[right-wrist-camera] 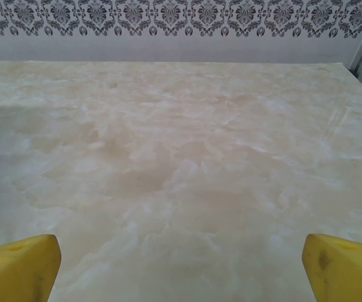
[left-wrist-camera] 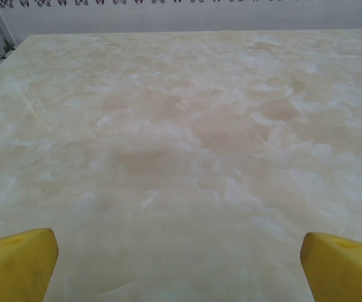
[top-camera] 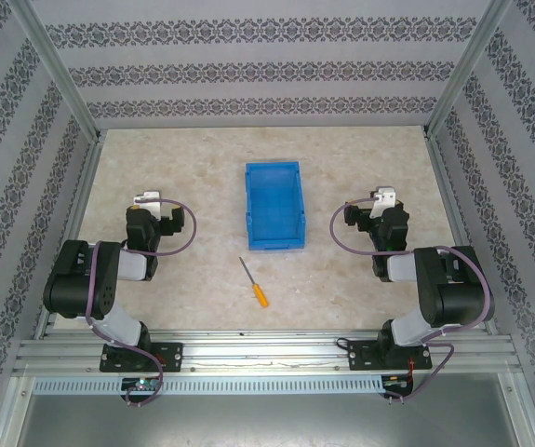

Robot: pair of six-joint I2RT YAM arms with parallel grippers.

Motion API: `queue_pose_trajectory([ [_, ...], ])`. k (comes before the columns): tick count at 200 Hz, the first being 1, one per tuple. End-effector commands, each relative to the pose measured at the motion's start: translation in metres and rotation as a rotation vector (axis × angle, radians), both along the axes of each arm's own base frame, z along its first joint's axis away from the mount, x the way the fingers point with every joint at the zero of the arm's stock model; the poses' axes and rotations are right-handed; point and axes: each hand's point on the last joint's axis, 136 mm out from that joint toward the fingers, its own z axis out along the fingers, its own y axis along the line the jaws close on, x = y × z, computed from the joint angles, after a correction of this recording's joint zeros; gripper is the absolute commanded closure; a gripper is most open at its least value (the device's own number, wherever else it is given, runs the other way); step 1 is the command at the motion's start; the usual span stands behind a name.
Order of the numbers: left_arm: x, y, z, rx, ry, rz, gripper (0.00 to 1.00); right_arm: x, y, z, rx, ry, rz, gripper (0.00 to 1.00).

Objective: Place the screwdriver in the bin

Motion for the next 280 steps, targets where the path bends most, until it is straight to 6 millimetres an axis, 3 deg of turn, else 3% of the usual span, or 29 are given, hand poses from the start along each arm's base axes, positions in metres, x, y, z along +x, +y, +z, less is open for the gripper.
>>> queue_pose_trajectory([
  [1,0.001,-0.006,0.004,0.002,-0.007,-0.021,0.01,0.004,0.003,0.006,0.006,-0.022,0.016,0.02],
  [90,0.001,-0.008,0.004,0.0,-0.007,-0.036,0.01,0.005,-0.006,0.006,0.01,-0.017,-0.036,0.02],
  [120,0.0,-0.014,0.012,0.002,-0.017,-0.075,0.01,-0.001,-0.028,0.014,0.016,-0.024,-0.171,0.02],
  [151,0.0,-0.026,0.029,0.006,0.09,-0.155,0.01,-0.01,-0.048,0.039,0.002,-0.008,-0.307,0.02],
  [179,-0.008,-0.026,0.048,0.025,0.157,-0.164,0.01,-0.017,-0.062,0.076,0.053,0.026,-0.4,0.02],
  [198,-0.02,-0.023,0.062,0.046,0.214,-0.158,0.01,-0.022,-0.052,0.093,0.133,0.122,-0.381,0.02],
  [219,-0.04,-0.021,0.085,0.098,0.269,-0.176,0.01,-0.041,-0.03,0.108,0.158,0.234,-0.32,0.02],
  [252,-0.081,-0.021,0.12,0.133,0.335,-0.198,0.01,-0.086,0.024,0.136,0.102,0.236,-0.195,0.02],
  [280,-0.115,-0.022,0.149,0.125,0.367,-0.205,0.01,-0.131,0.08,0.133,0.012,0.343,-0.02,0.02],
])
